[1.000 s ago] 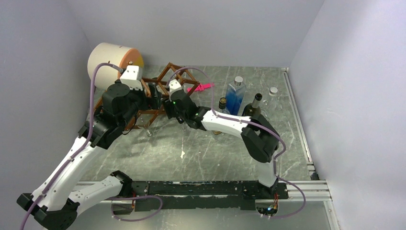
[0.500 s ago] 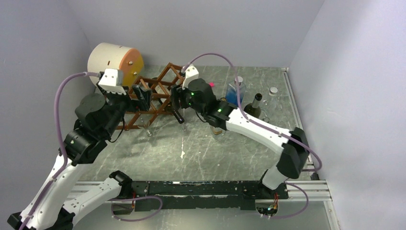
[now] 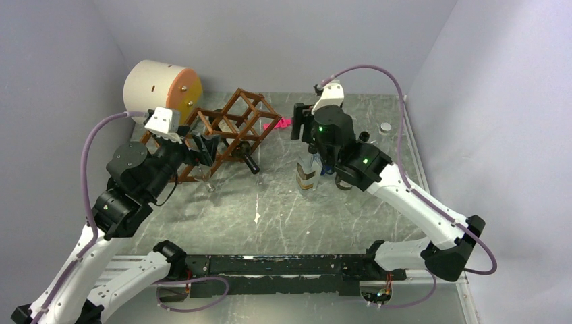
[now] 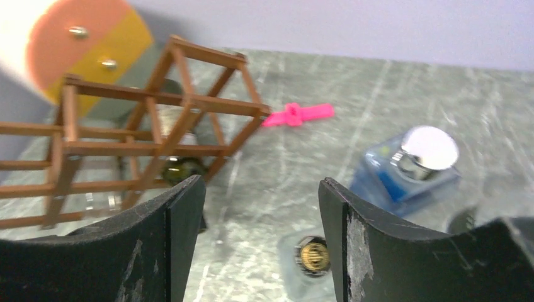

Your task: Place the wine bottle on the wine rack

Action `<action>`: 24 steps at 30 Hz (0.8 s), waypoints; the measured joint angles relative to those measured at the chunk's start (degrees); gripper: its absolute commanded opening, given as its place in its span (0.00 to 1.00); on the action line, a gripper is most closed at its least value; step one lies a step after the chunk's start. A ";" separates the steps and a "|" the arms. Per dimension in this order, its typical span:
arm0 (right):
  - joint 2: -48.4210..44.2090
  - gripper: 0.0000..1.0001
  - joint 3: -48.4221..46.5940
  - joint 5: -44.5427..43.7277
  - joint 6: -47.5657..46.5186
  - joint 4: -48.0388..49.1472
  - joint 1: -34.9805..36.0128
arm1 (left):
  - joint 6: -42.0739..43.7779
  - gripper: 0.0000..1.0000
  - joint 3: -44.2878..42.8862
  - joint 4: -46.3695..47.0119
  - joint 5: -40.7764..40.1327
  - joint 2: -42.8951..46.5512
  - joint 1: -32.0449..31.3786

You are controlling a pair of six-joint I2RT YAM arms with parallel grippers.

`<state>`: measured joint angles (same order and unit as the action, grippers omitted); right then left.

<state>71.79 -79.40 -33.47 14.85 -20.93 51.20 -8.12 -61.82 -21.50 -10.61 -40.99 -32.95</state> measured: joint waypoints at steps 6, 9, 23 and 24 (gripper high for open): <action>0.28 0.72 0.87 -0.98 2.91 -6.54 -4.13 | -0.04 0.95 0.74 0.70 0.90 -0.81 0.00; 0.11 0.72 2.80 -0.33 4.11 -8.07 -4.35 | -0.04 0.95 0.85 0.90 1.46 -1.40 0.00; 0.33 0.36 9.46 3.87 4.04 -9.27 -5.49 | 0.39 0.95 2.84 3.32 7.80 -3.61 0.00; 0.35 0.33 9.68 4.22 3.67 -9.14 -5.53 | 0.61 0.95 3.21 3.48 9.01 -3.65 0.00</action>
<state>72.14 -69.71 -29.26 18.52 -30.06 45.67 -7.51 -58.61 -18.02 -1.61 -44.64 -32.95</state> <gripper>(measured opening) 0.420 0.947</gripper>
